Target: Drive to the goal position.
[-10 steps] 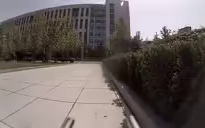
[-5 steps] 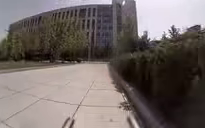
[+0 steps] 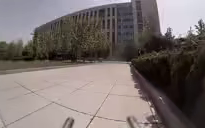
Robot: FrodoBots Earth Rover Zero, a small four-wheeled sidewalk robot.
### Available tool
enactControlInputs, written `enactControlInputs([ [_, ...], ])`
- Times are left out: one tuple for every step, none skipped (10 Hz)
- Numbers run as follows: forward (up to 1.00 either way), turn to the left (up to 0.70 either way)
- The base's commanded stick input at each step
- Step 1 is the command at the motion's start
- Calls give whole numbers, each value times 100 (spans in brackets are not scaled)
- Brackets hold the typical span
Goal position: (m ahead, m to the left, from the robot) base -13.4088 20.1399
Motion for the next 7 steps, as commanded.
enactControlInputs([
  [70,35],
  [70,35],
  [70,35],
  [70,35],
  [70,35],
  [70,35],
  [70,35],
])
